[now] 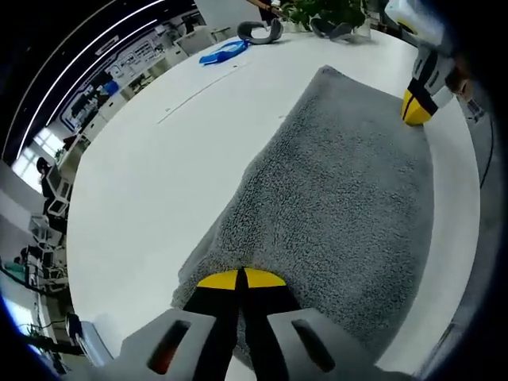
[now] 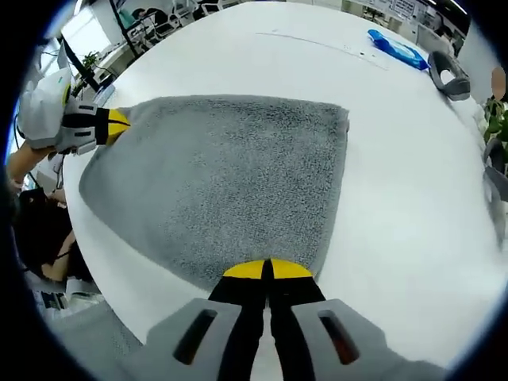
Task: Fold the towel on the table until its edges align and the towel forms a compact rectangular stack.
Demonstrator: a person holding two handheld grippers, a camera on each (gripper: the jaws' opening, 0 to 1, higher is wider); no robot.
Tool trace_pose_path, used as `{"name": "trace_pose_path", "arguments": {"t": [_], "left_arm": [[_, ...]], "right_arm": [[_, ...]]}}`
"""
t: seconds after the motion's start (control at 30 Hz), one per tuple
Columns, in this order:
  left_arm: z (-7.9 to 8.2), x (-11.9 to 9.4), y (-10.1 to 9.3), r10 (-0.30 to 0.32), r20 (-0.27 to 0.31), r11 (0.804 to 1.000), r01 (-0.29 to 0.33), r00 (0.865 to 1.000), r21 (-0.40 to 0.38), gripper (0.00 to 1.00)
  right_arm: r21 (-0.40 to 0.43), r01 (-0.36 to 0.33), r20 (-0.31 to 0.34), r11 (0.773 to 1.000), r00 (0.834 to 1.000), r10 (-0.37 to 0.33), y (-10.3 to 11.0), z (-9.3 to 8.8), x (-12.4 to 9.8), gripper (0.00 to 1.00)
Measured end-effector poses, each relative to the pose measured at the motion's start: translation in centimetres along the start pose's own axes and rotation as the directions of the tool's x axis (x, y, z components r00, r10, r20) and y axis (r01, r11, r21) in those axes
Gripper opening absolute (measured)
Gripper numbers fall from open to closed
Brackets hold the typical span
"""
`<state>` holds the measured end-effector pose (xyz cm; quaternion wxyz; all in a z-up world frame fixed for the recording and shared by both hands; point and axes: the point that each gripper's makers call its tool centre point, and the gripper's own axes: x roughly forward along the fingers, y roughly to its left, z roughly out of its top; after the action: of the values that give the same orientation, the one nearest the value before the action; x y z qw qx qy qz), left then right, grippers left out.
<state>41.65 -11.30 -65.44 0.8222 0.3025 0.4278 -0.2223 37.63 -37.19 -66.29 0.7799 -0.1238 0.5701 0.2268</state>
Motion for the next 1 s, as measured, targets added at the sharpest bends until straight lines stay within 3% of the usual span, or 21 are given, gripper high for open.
{"name": "trace_pose_path", "arguments": {"t": [0.13,0.33,0.63,1.0], "left_arm": [[-0.2,-0.2,-0.3,0.007,0.010,1.000,-0.007,1.000,0.023,0.01],[-0.5,-0.5,-0.5,-0.006,0.030,1.000,0.007,1.000,-0.016,0.01],[-0.6,-0.8,-1.0,-0.010,0.018,0.999,0.010,1.000,-0.031,0.01],[-1.0,-1.3,-1.8,-0.003,0.022,0.999,0.004,1.000,-0.034,0.01]], "right_arm": [[-0.034,0.022,-0.010,0.999,1.000,-0.023,-0.1,0.2,0.0,0.00],[-0.071,0.061,-0.014,0.996,0.998,-0.063,-0.5,0.6,0.1,0.00],[-0.037,0.025,-0.007,0.999,1.000,-0.026,-0.9,0.7,0.2,0.00],[-0.073,0.037,-0.027,0.997,0.999,-0.039,-1.3,1.2,0.3,0.00]]}}
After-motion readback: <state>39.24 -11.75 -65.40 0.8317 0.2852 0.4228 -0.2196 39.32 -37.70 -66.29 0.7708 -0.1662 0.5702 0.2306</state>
